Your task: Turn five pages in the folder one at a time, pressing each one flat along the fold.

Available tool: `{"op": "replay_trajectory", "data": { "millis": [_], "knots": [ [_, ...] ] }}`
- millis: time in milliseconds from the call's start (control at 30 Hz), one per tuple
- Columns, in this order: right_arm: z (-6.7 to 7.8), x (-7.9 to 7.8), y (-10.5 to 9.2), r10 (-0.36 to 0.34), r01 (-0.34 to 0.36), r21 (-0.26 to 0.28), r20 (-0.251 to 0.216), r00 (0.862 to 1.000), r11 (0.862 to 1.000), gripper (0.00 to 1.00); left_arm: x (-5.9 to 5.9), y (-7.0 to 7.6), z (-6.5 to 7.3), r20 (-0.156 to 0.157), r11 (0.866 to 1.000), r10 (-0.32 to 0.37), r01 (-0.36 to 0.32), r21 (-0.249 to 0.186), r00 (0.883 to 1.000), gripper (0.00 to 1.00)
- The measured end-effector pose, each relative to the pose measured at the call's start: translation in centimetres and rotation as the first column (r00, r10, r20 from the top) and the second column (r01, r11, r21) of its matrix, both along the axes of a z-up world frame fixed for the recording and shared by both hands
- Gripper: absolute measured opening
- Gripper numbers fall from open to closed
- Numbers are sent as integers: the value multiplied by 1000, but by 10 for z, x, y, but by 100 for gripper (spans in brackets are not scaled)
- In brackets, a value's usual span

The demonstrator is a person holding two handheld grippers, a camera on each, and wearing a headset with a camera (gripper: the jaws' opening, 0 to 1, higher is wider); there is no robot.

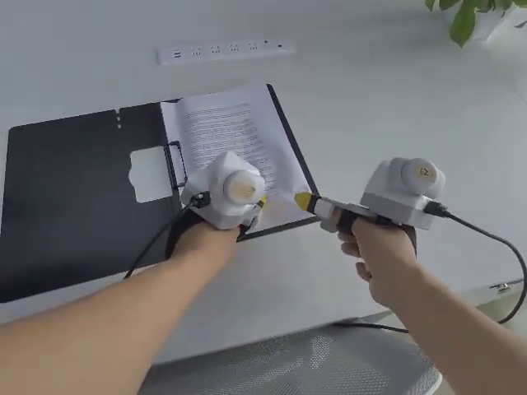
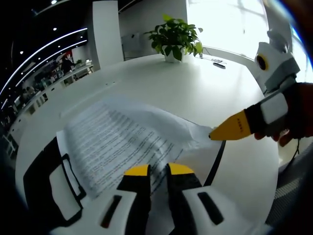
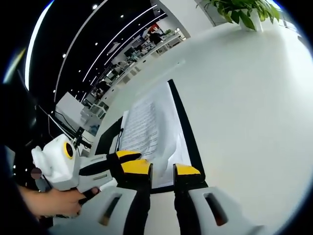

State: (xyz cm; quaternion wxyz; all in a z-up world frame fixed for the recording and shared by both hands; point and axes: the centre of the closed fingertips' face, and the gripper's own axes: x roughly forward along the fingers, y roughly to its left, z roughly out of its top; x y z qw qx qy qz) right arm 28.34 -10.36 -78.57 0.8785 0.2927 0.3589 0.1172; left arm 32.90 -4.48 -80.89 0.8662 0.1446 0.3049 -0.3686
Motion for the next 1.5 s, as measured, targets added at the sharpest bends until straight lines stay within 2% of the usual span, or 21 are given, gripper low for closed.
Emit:
{"op": "replay_trajectory", "data": {
  "millis": [267,533,567,633,700,733,800,967,1100,1167,1233,1333,1500],
  "knots": [
    [-2,1,1,-19,20,22,-17,1000,1000,0,0,1,1,-1,1000,5,-5,-4,1000,11],
    [-2,1,-3,-53,53,40,-16,998,998,0,-1,1,1,-22,999,39,-40,-28,999,11],
    [0,1,-3,-58,58,43,-12,998,997,0,-1,2,2,-29,998,46,-47,-34,999,7],
    [3,2,-3,-67,67,58,-4,998,996,0,1,9,1,-23,997,69,-70,-24,997,1],
    [6,2,-2,-70,69,67,3,998,995,0,-1,12,2,-50,995,86,-89,-52,995,4],
    [8,2,-1,-70,69,75,9,998,995,0,-3,12,4,-60,993,89,-93,-68,994,10],
    [14,3,2,-70,67,86,25,997,994,0,-4,16,5,-56,993,94,-97,-64,994,15],
    [33,6,14,-42,34,108,74,996,994,0,-8,34,10,-64,992,110,-114,-58,992,15],
    [49,8,28,0,-14,109,121,993,994,0,-11,54,21,-53,988,133,-136,-72,990,16],
    [56,8,34,11,-27,112,136,991,993,0,-13,63,30,-51,984,149,-154,-93,987,16],
    [62,8,40,31,-48,106,155,987,993,0,-17,73,37,-39,983,158,-161,-92,987,17],
    [69,8,48,49,-67,100,171,984,993,0,-19,83,43,-39,978,174,-178,-108,984,16],
    [89,5,71,106,-132,101,224,969,986,0,-27,104,61,-20,968,199,-200,-150,980,17]
  ]
}}
